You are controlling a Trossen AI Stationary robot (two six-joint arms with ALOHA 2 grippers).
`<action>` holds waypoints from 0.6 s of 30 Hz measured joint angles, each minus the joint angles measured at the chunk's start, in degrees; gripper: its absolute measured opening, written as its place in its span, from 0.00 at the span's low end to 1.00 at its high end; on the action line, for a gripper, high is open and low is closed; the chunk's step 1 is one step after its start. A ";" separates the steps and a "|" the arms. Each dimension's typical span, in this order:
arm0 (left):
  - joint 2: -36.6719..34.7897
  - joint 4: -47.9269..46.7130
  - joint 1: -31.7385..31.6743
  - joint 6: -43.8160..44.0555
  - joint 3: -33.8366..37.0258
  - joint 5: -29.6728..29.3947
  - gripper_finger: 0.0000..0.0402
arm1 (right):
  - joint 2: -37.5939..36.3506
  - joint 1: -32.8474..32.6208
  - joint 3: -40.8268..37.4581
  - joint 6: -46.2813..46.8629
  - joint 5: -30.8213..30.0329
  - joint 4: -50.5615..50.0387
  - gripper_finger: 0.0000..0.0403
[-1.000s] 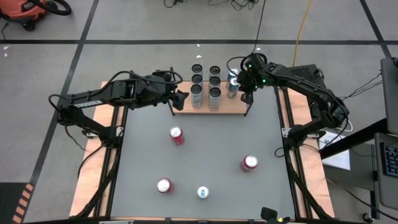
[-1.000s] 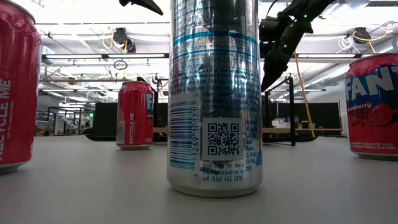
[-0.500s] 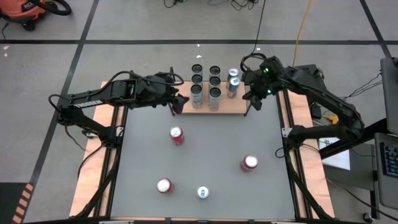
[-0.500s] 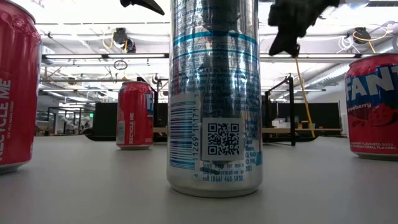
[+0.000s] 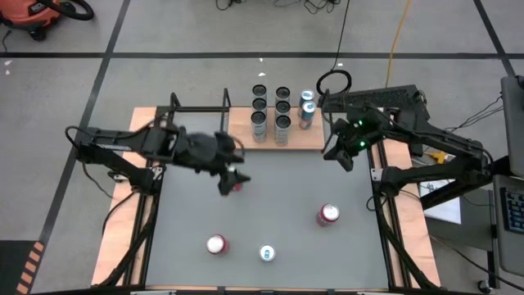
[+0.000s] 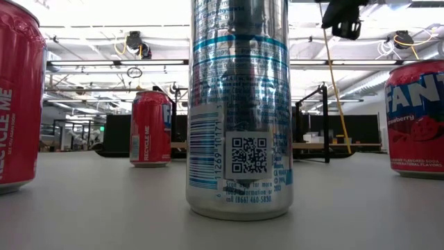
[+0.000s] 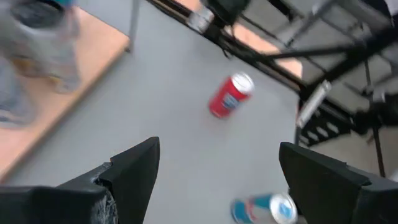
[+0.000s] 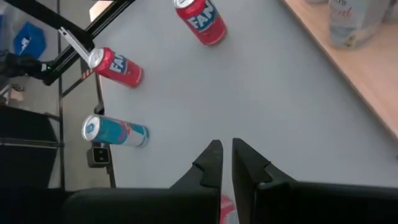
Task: Place canned beverage on shelf
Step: Put the blue soda can aligned with the other blue soda can on the shelf
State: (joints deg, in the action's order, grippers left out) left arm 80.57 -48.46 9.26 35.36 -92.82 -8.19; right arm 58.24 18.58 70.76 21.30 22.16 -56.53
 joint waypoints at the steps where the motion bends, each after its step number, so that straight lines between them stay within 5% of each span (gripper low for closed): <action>1: 0.47 0.01 1.72 0.18 0.00 -0.65 0.82 | -0.35 -1.53 0.00 1.60 -1.26 0.03 0.00; 8: 6.06 1.97 12.11 3.03 0.02 -5.02 0.82 | -1.25 -9.30 0.00 4.99 -5.69 -0.35 0.00; 18: 14.39 14.33 18.74 9.27 0.02 -9.93 0.82 | -1.67 -11.38 0.00 -2.58 -5.49 -3.12 0.00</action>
State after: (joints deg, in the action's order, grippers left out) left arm 94.96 -34.13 28.01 44.63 -92.79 -18.12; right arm 56.57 7.20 70.76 18.73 16.67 -59.65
